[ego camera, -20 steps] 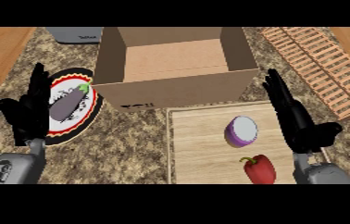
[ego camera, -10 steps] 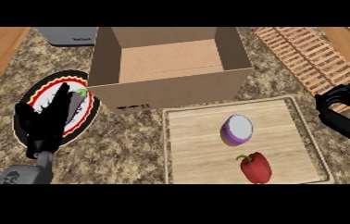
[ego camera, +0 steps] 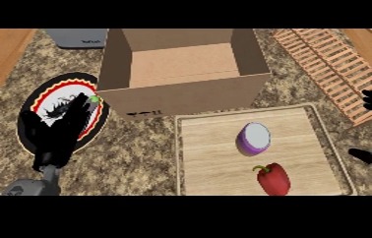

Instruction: Pick the can from the tray and place it in the tiered shelf

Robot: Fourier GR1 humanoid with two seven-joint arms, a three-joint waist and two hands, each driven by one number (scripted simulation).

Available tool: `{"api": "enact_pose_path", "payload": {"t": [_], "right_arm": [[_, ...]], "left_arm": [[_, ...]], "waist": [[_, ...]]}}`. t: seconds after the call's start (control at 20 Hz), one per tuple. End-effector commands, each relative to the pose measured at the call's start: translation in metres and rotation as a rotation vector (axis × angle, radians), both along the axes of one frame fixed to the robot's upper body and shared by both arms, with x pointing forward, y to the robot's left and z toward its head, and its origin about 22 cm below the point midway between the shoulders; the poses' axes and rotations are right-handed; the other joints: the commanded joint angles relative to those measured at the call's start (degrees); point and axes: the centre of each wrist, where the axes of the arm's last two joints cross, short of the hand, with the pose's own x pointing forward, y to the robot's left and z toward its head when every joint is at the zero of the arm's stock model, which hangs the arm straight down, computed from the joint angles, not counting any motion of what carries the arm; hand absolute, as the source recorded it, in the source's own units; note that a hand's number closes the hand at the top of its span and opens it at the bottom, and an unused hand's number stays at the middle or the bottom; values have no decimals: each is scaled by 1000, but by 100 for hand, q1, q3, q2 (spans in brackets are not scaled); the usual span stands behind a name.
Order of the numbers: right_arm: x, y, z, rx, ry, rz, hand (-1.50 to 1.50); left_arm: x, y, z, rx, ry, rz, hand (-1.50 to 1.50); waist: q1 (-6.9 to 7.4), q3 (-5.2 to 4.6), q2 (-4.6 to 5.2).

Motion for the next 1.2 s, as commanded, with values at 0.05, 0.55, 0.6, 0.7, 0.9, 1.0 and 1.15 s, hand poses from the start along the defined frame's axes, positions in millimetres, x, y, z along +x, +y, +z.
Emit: {"api": "enact_pose_path", "payload": {"t": [0.05,0.55,0.6,0.7,0.9,1.0,1.15], "right_arm": [[-7,8,33,-50,76,168,-150],[-7,93,97,-237,237,121,-150],[-12,101,106,-261,240,106,-150],[-9,114,111,-261,254,60,-150],[-10,145,111,-361,275,6,-150],[-2,158,117,-373,322,-13,-150],[16,162,110,-392,401,-9,-150]], "left_arm": [[-18,6,-34,-15,157,35,0],[-9,5,-18,-6,154,0,0],[-19,-1,-31,1,145,-9,0],[-6,8,-12,-19,118,3,0],[-8,-5,-25,-9,164,-24,0],[-6,-20,-25,1,147,-18,0],[-12,0,-32,-14,151,-13,0]], "waist": [[6,-76,63],[195,-86,88],[172,-88,80],[193,-79,82],[229,-82,95],[266,-81,97],[250,-77,98]]}}
